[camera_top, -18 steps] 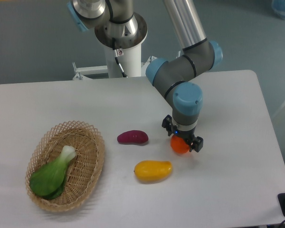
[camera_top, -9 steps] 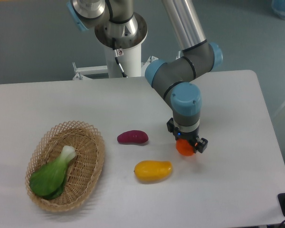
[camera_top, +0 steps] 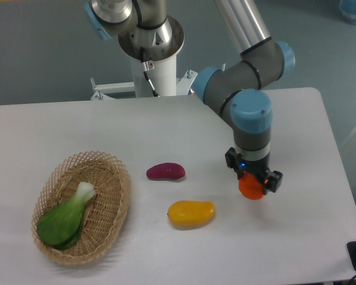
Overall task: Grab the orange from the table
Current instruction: 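Lift the held orange up off the table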
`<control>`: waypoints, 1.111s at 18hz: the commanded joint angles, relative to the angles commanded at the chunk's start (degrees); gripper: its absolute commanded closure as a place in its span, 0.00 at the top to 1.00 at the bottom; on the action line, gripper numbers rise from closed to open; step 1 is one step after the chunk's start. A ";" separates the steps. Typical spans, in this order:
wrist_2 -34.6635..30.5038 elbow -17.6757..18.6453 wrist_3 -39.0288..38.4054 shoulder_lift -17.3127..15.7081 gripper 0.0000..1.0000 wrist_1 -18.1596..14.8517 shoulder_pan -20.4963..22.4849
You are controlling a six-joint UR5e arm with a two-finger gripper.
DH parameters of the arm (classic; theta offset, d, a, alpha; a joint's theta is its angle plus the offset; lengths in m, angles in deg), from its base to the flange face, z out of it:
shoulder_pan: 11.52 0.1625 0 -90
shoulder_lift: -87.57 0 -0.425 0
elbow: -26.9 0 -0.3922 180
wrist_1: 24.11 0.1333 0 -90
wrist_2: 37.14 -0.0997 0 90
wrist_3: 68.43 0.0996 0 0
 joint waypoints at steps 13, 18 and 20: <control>2.81 -9.75 2.37 2.02 0.50 -11.77 2.11; 2.81 -12.13 4.39 2.99 0.50 -13.46 2.90; 2.81 -12.31 4.48 3.34 0.50 -13.63 2.99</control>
